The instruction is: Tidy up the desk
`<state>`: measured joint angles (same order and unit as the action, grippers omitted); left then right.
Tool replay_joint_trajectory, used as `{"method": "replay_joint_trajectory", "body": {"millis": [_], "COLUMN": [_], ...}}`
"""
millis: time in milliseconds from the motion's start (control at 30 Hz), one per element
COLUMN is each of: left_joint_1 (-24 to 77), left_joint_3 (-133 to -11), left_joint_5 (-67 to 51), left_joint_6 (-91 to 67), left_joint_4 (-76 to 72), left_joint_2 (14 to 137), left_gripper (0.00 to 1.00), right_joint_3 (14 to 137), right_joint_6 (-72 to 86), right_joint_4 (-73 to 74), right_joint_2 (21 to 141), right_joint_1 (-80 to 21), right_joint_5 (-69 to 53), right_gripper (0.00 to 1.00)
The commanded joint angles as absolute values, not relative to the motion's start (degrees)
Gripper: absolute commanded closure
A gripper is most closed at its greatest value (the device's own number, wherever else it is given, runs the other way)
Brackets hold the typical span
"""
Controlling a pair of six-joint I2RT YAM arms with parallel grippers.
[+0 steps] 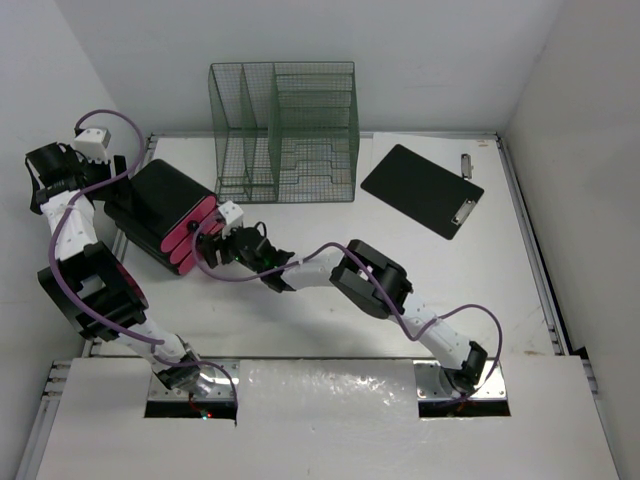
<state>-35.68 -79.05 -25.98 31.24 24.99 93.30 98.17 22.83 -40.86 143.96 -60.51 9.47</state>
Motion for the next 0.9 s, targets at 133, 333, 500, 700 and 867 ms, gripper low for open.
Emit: {"method": "replay_joint_trajectory", "body": {"millis": [133, 333, 500, 700, 867], "left_joint_1": [-35.5, -35.5, -35.6, -35.5, -35.5], "left_joint_3": [-76.7, -76.9, -77.0, -77.7, -77.8], "left_joint_5": [-23.5, -23.5, -23.3, -23.6, -23.8], "left_joint_6": [33.3, 33.3, 33.4, 33.0, 33.1], "left_joint_4": [30.9, 31.1, 31.4, 31.6, 31.6], "left_joint_2": [94.0, 93.6, 93.3, 93.8, 93.8], "left_gripper": [0.30, 0.30, 0.30, 0.30, 0.30], "right_joint_3": [88.8, 92.5, 99.7, 103.7, 104.1], "right_joint_6": [21.1, 22.9, 24.3, 24.3, 26.5], "right_joint_4": [-47.8, -44.7, -39.4, -36.0, -33.2], "right_joint_2": [135.5, 140.0, 144.6, 146.4, 146.4], "right_joint_1": [-60.2, -60.2, -60.1, -60.1, -59.8], "right_joint_5": [6.7, 6.3, 6.2, 6.9, 6.1], "right_gripper": [0.24, 0.33, 0.43, 0.45, 0.50]}}
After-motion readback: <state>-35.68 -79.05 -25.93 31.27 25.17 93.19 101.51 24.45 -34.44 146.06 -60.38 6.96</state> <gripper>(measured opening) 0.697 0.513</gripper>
